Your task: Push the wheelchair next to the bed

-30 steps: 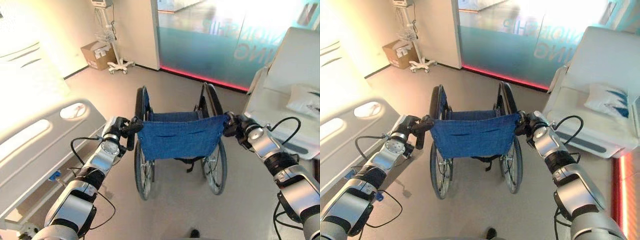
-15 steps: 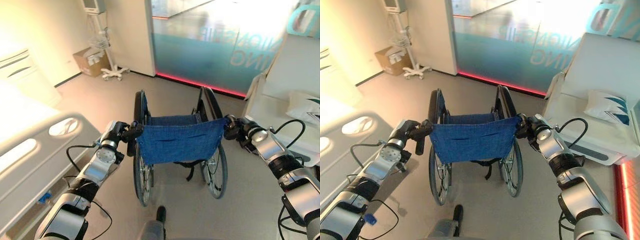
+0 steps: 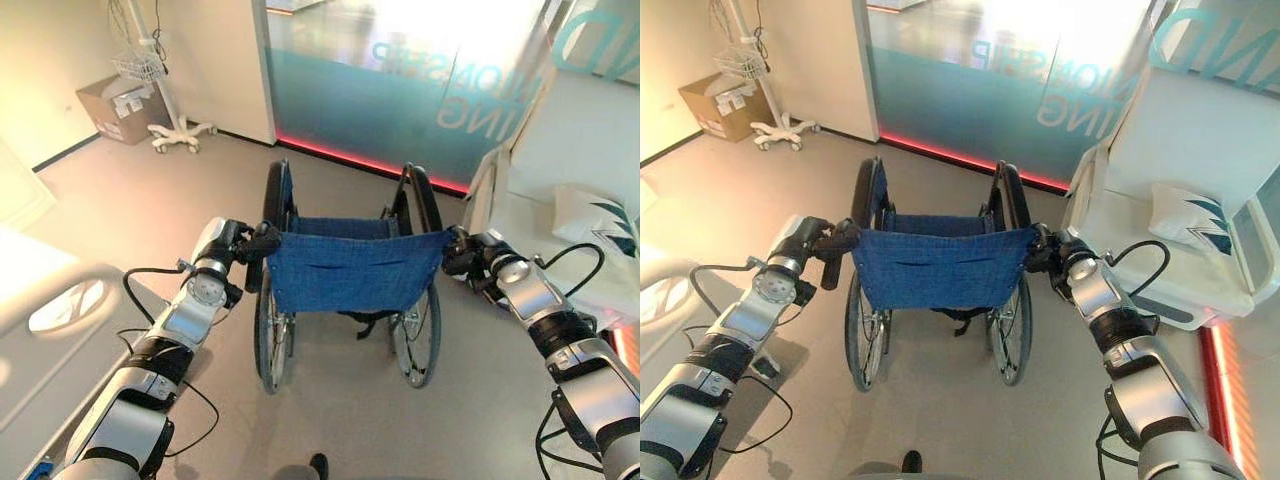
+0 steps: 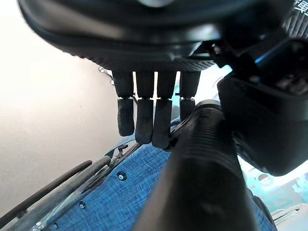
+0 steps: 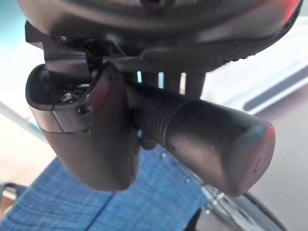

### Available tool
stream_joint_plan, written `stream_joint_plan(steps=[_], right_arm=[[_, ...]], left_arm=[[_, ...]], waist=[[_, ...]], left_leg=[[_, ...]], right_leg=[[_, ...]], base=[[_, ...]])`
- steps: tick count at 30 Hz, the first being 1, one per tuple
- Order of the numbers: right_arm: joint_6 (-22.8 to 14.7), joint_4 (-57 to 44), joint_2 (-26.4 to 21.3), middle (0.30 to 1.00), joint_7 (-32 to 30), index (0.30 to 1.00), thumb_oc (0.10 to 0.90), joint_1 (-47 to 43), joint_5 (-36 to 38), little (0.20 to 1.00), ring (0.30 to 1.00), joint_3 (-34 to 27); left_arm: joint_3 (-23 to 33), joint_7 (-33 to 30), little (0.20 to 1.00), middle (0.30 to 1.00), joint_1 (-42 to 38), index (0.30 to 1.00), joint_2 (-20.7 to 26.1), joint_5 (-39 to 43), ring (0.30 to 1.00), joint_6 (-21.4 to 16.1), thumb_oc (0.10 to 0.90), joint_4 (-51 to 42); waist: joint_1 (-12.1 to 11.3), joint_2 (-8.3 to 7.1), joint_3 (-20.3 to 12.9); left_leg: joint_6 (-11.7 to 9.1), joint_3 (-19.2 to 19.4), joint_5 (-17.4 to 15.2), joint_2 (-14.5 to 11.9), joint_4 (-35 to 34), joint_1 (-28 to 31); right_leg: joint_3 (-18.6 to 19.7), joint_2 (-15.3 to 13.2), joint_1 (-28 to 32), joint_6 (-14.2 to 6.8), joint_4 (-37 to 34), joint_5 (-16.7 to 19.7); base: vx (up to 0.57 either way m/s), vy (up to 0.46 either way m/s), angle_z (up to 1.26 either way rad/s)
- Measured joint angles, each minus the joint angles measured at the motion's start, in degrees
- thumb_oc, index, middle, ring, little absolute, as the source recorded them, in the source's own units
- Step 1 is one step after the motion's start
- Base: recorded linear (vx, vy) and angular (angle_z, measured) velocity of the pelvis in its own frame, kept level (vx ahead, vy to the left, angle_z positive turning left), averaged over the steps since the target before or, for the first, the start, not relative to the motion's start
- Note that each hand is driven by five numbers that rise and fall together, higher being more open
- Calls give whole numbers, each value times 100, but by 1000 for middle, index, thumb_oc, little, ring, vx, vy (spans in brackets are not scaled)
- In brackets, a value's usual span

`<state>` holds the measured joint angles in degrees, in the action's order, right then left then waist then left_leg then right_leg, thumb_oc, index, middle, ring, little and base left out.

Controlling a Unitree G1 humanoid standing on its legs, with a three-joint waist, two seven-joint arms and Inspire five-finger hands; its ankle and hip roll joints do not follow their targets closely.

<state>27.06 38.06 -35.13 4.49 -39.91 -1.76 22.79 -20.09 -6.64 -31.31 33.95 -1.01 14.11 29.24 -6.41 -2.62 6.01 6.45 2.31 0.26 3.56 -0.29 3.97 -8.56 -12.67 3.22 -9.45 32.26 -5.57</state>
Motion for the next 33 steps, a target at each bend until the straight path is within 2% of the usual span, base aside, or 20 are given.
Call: stream_joint_plan(steps=[1,2,3,4,5,7,9,11,13,14,15,16,17,18,19,20,22,26,29,33], right_arm=[[-6,-38,-25,300,0,300,400,59,-1,300,300,-24],[-7,-112,-64,300,0,300,400,121,-1,300,300,-39],[-7,-311,-107,300,0,300,400,198,-10,300,300,-109],[-6,-495,-161,300,0,300,400,272,-14,300,300,-128],[-1,-696,-230,300,12,300,400,377,-12,300,300,-128],[44,-824,-237,300,37,300,400,450,-7,300,300,-140],[232,-889,-141,300,75,300,400,448,-3,300,300,-155],[333,-896,-117,300,100,300,400,420,-8,300,300,-176],[381,-913,-161,300,188,300,400,373,-38,300,300,-198],[387,-885,-191,300,253,300,400,289,-66,300,300,-199],[386,-770,-256,300,380,300,400,12,-246,300,300,-190],[386,-693,-307,300,450,300,400,-177,-309,300,300,-149],[386,-663,-611,300,672,300,400,-399,-440,300,300,110],[386,-626,-883,300,966,300,400,-531,-471,300,300,224],[381,-611,-969,300,1061,300,400,-554,-494,300,300,275],[381,-545,-1131,300,1266,300,400,-566,-530,300,300,347],[381,-436,-1267,300,1473,300,400,-682,-689,300,300,587],[365,-255,-1385,300,1594,300,400,-876,-920,300,300,741],[363,-114,-1402,300,1659,300,400,-1014,-1038,300,300,856],[363,9,-1391,300,1869,300,400,-1009,-1088,300,300,953]], left_arm=[[4,34,300,300,21,300,-28,-45,300,17,400,-50],[-13,38,300,300,21,300,-51,-61,300,54,400,-77],[34,39,300,300,83,300,-56,-69,300,126,400,-149],[56,78,300,300,140,300,-44,-68,300,144,400,-167],[84,114,300,300,192,300,-49,-72,300,147,400,-169],[148,191,300,300,204,300,8,-93,300,137,400,-154],[149,231,300,300,190,300,86,-98,300,55,400,-118],[140,233,300,300,139,300,84,-108,300,-6,400,-8],[139,307,300,300,47,300,98,-104,300,-29,400,11],[168,326,300,300,12,300,89,-98,300,-20,400,18],[204,326,300,300,-45,300,44,-81,300,6,400,-12],[227,336,300,300,-54,300,1,-46,300,37,400,-24],[277,465,300,300,-41,300,-156,-41,300,140,400,-62],[324,639,300,300,-16,300,-259,-38,300,192,400,-141],[362,754,300,300,9,300,-277,-35,300,192,400,-204],[363,990,300,300,21,300,-306,-35,300,191,400,-250],[406,1294,300,300,131,300,-262,35,300,174,400,-422],[472,1700,300,300,219,300,-202,193,300,127,400,-646],[499,1795,300,300,200,300,-211,193,300,130,400,-697],[475,1844,300,300,166,300,-206,130,300,158,400,-693]], waist=[[51,36,9],[78,137,55],[85,336,163],[144,466,237],[242,490,281],[447,379,318],[572,60,331],[667,-48,321],[773,-159,242],[785,-195,213],[778,-24,284],[724,37,323],[697,244,321],[665,336,333],[621,332,335],[551,245,340],[475,219,323],[388,234,314],[376,247,295],[466,121,255]], left_leg=[[14,-406,-10,0,-21,75],[46,-695,-78,-18,-15,125],[9,-863,-179,-203,15,277],[-25,-1015,-252,-264,62,383],[-61,-1184,-388,-231,182,412],[-117,-1506,-518,-138,269,438],[-274,-1907,-757,-58,416,497],[-435,-2232,-989,-162,589,500],[-573,-2331,-1129,-546,454,527],[-595,-2256,-1127,-696,377,526],[-732,-2004,-1120,-884,634,450],[-755,-1828,-1125,-886,799,382],[-1048,-1438,-853,-1031,789,279],[-1150,-1157,-557,-1100,723,295],[-1228,-1029,-339,-1145,663,266],[-1281,-868,50,-1162,523,324],[-1365,-503,356,-1260,490,349],[-1614,-176,611,-1458,567,226],[-1812,-185,787,-1511,592,111],[-1841,-32,1082,-1614,588,27]], right_leg=[[138,43,-349,13,629,-11],[193,132,-579,129,865,-161],[120,368,-922,371,753,-360],[87,451,-1144,310,295,-322],[106,387,-1332,196,-456,-234],[210,158,-1524,-93,-1835,117],[389,-116,-1656,-264,-3169,404],[543,-193,-1653,-265,-3044,403],[488,-62,-1333,-231,-2233,270],[472,51,-1254,-224,-2314,503],[277,179,-1248,-103,-2257,624],[187,216,-1241,30,-2284,703],[-57,274,-1105,185,-2427,807],[-273,306,-916,296,-2594,814],[-367,312,-802,318,-2698,817],[-538,315,-551,363,-2970,814],[-799,425,-282,530,-3216,800],[-1109,625,-52,712,-3340,695],[-1154,679,4,770,-3342,628],[-1286,798,199,834,-3432,583]], base=[[444,-79,34],[480,-172,12],[524,-285,7],[612,-356,32],[617,-348,67],[469,-248,88],[377,-240,94],[358,-320,105],[402,-387,131],[360,-334,112],[272,-252,61],[283,-267,64],[234,-215,67],[193,-179,75],[190,-198,78],[123,-145,56],[164,-176,61],[161,-154,41],[167,-177,29],[154,-182,37]])
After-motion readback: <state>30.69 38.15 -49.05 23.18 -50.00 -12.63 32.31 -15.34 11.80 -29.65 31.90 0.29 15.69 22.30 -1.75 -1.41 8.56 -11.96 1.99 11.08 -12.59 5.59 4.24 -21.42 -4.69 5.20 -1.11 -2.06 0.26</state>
